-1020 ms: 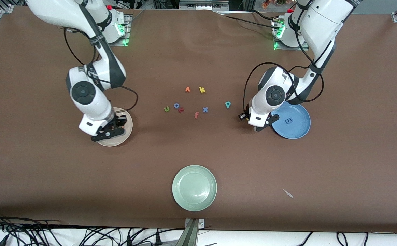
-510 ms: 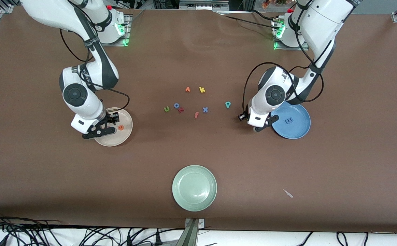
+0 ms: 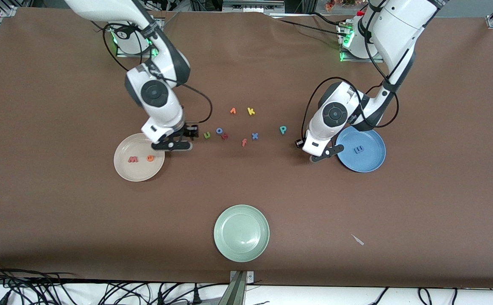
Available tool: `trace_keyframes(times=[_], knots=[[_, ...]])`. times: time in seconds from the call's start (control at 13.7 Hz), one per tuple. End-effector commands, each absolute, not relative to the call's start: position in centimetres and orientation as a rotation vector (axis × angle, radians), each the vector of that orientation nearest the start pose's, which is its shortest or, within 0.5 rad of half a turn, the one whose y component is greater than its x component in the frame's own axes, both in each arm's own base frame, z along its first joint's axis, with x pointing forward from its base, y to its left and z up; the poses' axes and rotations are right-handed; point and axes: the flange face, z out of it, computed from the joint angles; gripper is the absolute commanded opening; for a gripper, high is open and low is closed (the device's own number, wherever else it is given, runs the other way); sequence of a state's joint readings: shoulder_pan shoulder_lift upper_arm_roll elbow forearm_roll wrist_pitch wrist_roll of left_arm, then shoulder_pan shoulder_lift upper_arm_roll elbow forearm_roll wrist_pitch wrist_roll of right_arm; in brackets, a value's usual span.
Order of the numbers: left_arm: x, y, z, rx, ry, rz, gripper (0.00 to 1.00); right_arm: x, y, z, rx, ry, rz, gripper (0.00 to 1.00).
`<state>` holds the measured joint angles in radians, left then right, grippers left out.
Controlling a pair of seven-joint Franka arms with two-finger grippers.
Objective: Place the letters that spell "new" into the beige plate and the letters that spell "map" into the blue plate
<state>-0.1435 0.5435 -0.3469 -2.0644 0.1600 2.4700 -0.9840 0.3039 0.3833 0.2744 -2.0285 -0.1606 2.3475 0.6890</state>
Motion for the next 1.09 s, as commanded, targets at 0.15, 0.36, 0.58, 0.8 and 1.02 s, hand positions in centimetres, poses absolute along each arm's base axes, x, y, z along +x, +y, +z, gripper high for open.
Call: trace_keyframes(times=[0.15, 0.36, 0.58, 0.8, 1.02], knots=[[50.7, -27.5, 17.4, -3.057, -0.483, 0.151, 0.42, 46.7, 34.6, 22.3, -3.107, 0.189, 0.017, 0.8], [50.8, -27.3, 17.6, -3.069, -0.412, 0.145, 0.42, 45.3, 35.2, 19.6, -3.066, 0.178, 0.003, 0.79], [51.2, -26.7, 17.7, -3.089, -0.272, 0.142, 0.42, 44.3, 36.3, 18.8, -3.07, 0.176, 0.017, 0.79], [52.0, -27.0, 18.4, -3.109, -0.201, 0.112, 0.42, 44.2, 36.6, 18.4, -3.084, 0.112, -0.012, 0.77], [52.0, -26.9, 18.2, -3.111, -0.144, 0.119, 0.42, 44.6, 36.0, 18.2, -3.122, 0.025, -0.065, 0.76]])
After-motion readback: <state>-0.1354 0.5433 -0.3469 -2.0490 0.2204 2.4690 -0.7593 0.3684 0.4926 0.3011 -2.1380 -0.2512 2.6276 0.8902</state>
